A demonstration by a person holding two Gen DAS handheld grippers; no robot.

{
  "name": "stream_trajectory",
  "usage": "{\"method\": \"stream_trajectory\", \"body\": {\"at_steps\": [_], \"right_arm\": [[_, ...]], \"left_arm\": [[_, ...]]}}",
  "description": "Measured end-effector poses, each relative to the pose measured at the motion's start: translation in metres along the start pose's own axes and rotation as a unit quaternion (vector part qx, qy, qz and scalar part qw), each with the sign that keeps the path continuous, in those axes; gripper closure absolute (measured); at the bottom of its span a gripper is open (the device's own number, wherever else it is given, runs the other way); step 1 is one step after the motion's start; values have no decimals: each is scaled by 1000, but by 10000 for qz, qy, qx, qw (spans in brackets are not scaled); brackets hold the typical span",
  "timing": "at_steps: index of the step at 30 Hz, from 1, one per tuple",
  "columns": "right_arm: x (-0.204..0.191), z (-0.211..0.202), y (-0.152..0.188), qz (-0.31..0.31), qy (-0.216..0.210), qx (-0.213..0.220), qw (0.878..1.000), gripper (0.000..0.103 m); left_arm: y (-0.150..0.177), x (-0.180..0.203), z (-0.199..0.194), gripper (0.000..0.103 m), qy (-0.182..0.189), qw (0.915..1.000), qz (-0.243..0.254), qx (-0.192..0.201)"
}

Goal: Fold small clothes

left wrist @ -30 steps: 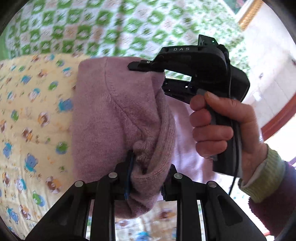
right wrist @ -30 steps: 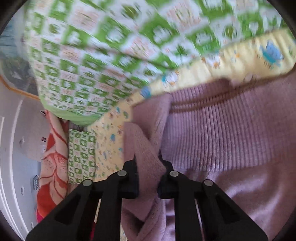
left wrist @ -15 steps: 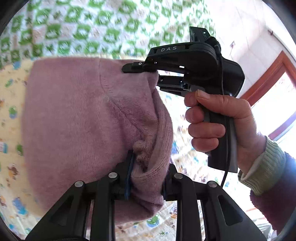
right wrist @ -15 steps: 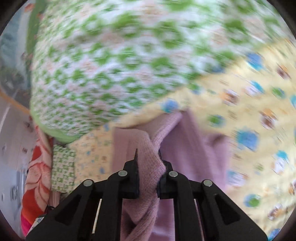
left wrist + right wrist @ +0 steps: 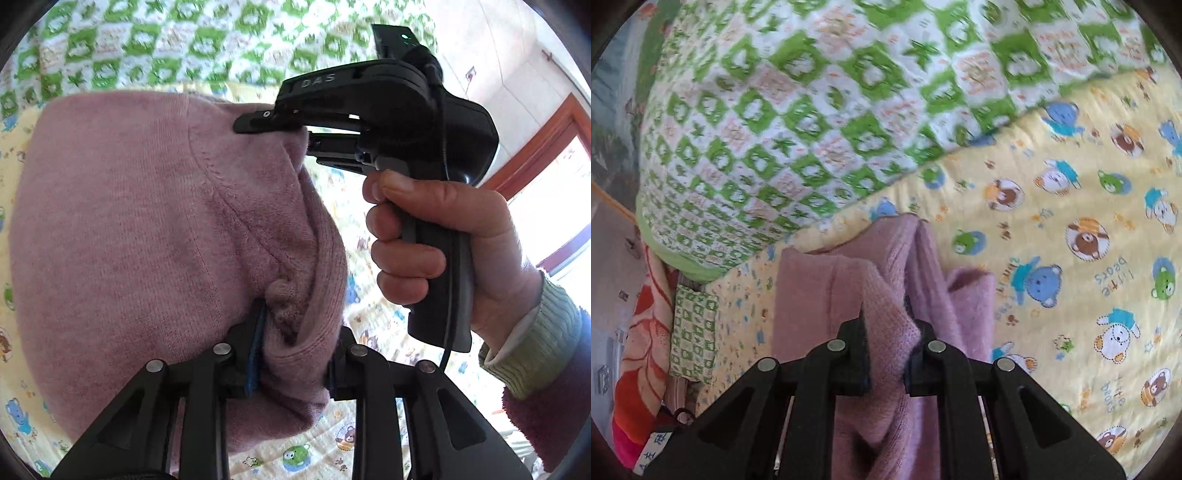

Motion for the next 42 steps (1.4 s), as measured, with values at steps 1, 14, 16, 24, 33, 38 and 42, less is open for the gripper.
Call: {"method": "stream_trajectory", "body": {"at_steps": [1,14,16,24,33,38,42], "right_arm": [[6,2,3,9,73,-41,10000,89],[11,-43,16,156,408,173,9989,67],[7,-55,23,186,387,245,9988,66],[-6,-87,64,350,89,231,9991,66],[-17,-82,107,177,264,-245,9992,65],[-17,-78,113,128,274,-315,9990,64],[-18,-65,110,148,227,-422,9987,64]], "left_arm": [[2,1,4,72,22,10000,36,-56],[9,9,-5,46,445,9987,-10,-233],[14,8,-15,46,539,9983,-57,-230],[43,-11,-79,41,414,9988,-256,-58],[41,-83,-103,40,-349,9939,-1024,212],[28,-114,-96,36,-644,9892,-1292,254],[29,-135,-83,35,-736,9868,-1441,66]]}}
Point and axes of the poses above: each gripper's, at about its wrist camera, not at the fingertips, and z roughly the way its jaws point, x to its right, y to its underside, the point moved 1 cm from there along z, roughly the way its jaws point, and after that the axes turned 9 degrees about x, right-handed, at the moved point
